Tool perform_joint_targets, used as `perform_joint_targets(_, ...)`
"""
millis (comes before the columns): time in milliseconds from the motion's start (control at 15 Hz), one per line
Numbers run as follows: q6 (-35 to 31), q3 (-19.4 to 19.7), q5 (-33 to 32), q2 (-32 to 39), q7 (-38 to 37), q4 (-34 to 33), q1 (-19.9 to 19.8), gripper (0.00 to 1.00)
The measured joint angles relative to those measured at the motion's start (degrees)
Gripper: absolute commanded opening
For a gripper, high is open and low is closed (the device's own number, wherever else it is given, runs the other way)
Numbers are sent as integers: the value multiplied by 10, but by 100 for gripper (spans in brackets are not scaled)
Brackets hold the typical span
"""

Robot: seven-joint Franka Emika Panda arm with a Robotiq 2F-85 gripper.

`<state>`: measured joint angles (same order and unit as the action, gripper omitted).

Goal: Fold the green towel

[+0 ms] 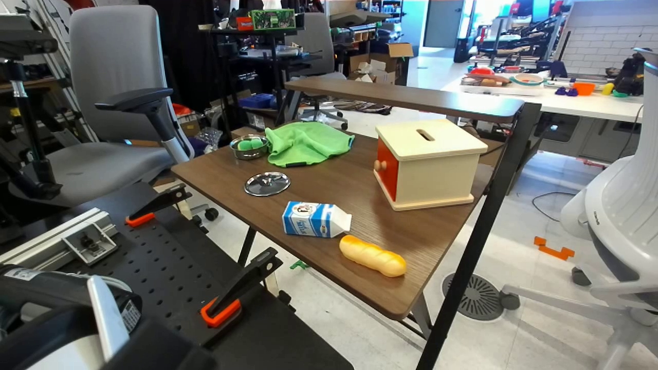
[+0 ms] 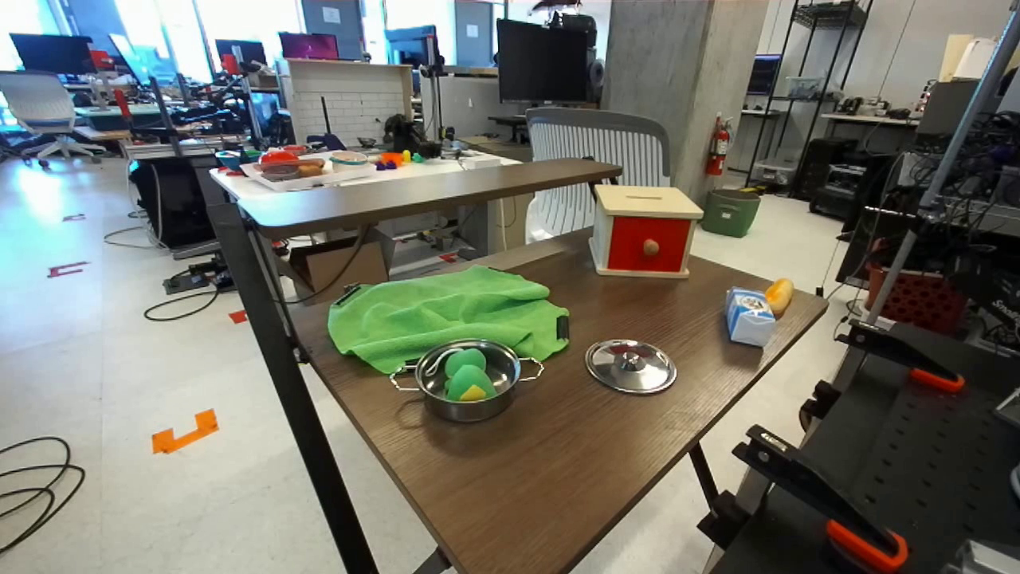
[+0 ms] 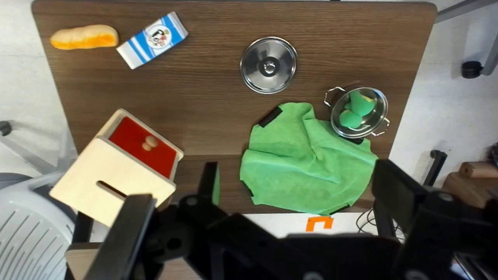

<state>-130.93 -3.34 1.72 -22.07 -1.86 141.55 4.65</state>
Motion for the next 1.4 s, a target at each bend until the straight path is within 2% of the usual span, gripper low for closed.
perform_joint_targets(267,-71,-36,-1,130,-62,-52,9,100)
perform_joint_targets(533,-90,-57,-22,263,-150,-129,20,100)
perform_joint_targets(733,-90,-54,-48,348,-209,-190,35,100)
perform_joint_targets(1067,-78,-31,-60,471,-231,-301,66,100)
perform_joint_targets(1400,-54,-15,-59,540,-247,-382,99,100)
